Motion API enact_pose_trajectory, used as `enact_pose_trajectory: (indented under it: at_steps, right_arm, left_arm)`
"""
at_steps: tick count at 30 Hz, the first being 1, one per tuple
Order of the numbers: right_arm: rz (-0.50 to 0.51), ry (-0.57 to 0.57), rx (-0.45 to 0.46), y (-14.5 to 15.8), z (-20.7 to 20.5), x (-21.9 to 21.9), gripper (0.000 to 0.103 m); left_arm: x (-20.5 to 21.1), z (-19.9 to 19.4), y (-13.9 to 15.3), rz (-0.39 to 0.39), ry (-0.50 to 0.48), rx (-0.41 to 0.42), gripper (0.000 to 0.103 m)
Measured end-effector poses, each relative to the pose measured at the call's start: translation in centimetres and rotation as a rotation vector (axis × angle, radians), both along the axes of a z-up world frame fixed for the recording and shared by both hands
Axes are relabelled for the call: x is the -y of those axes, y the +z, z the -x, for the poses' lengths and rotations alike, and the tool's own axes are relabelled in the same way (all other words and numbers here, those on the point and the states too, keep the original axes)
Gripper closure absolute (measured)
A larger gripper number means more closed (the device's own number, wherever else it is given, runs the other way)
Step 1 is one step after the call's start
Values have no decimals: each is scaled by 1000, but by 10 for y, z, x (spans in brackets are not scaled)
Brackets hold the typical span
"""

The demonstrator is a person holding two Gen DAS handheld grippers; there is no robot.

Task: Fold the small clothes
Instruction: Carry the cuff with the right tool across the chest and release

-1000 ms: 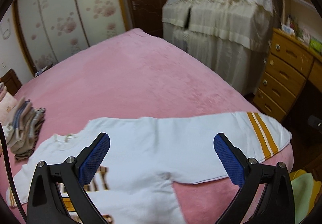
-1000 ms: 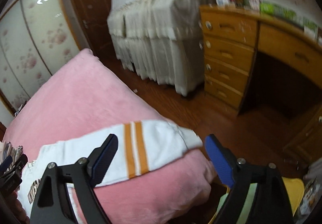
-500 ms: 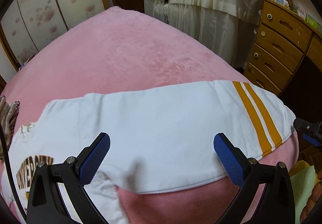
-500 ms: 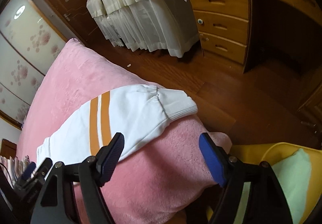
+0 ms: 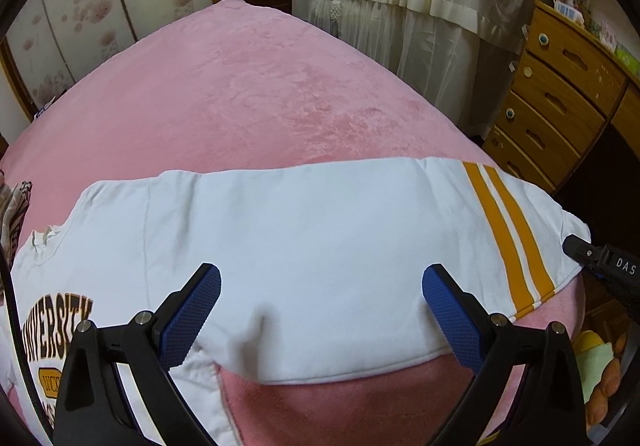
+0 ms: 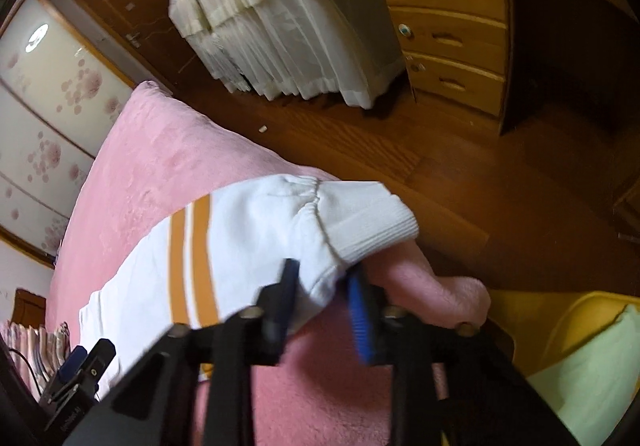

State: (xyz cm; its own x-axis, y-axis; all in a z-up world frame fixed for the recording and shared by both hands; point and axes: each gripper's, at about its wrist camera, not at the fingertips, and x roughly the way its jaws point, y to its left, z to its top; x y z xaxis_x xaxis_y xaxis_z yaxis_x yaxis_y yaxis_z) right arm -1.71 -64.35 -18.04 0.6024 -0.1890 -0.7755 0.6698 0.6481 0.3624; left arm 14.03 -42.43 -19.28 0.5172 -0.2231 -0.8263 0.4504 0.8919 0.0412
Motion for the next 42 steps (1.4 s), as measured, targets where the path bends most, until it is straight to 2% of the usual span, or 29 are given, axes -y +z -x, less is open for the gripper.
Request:
enact_pose_trajectory:
  at_steps: [3,10,15,19,22,25,31,34,36,39,42]
  right_arm:
    - [94,20,9,20,-3,-16,90]
    - [158,132,129,78,-17,-61,91]
    - [202,312,219,121,-48,-132,91]
    - [217,456,244,133,-77,-193,91]
    - [215,549,238,128,-97,-233,91]
    - [224,649,212,110,-119,-282,91]
    - [242,827,93,45,-153,-363,88]
    - [255,920,7,11,-159,-397,83]
    - [238,983,-33,-6,-154,-410,72]
    - [193,1048,-52,-16,-143,-420,67]
    - [199,1078,-40,-12,-130,-424,67]
  left_arm:
    - [-12,-1,11,17,22,7,3]
    - [-69,0,49,23,89,71,3]
    - [-135,1,76,40,168,106,3]
    - [-197,1,88,67,252,110,3]
    - [-242,2,89,86,318,99,3]
    - [-283,5,78,88,388,82,3]
    - [-342,6,44,112,497,-9,3]
    - [-359,6,29,130,534,-55,3]
    - [-366,7,22,138,549,-72,3]
    - [-371,9,16,153,556,-84,3]
    - [-373,5,13,175,546,-98,3]
